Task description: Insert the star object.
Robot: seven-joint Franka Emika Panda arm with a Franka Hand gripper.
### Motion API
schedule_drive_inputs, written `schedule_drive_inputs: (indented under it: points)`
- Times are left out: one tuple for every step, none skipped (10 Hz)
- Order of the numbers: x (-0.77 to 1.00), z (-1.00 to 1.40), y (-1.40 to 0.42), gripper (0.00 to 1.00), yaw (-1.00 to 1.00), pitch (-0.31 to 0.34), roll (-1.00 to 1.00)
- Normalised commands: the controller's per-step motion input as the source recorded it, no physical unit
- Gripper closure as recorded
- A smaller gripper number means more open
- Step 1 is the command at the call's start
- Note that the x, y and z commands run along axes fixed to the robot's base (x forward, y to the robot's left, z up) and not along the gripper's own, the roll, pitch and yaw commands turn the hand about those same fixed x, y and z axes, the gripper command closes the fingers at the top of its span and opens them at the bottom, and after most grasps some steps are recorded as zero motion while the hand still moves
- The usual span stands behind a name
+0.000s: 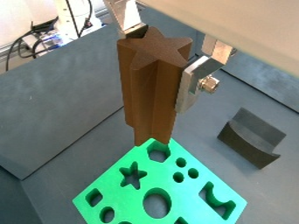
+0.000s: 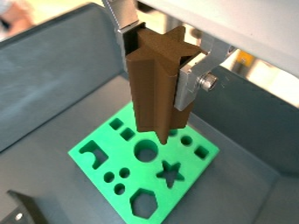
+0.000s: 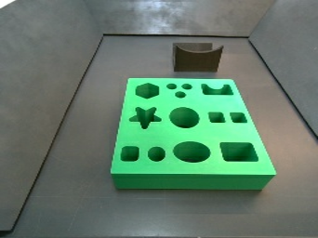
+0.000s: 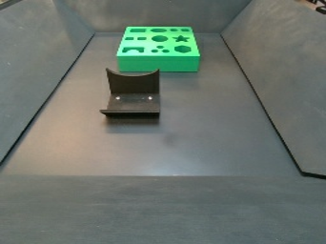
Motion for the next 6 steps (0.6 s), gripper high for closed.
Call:
schedule_drive_inputs:
  points:
    - [0.17, -0.89, -0.08, 1.00, -0.81, -0.010, 0.18]
    - [0.26, -0.88, -0.30, 1.00, -0.67, -0.031, 0.22]
    - [0.26, -0.89, -0.32, 1.00, -0.66, -0.033, 0.22]
    - [0.20, -0.90, -0.30, 1.00, -0.62, -0.031, 0.22]
    - [0.00, -0.92, -0.11, 1.00, -0.27, -0.071, 0.18]
    - [-0.35, -0.80, 0.00, 1.00, 0.00, -0.239, 0.09]
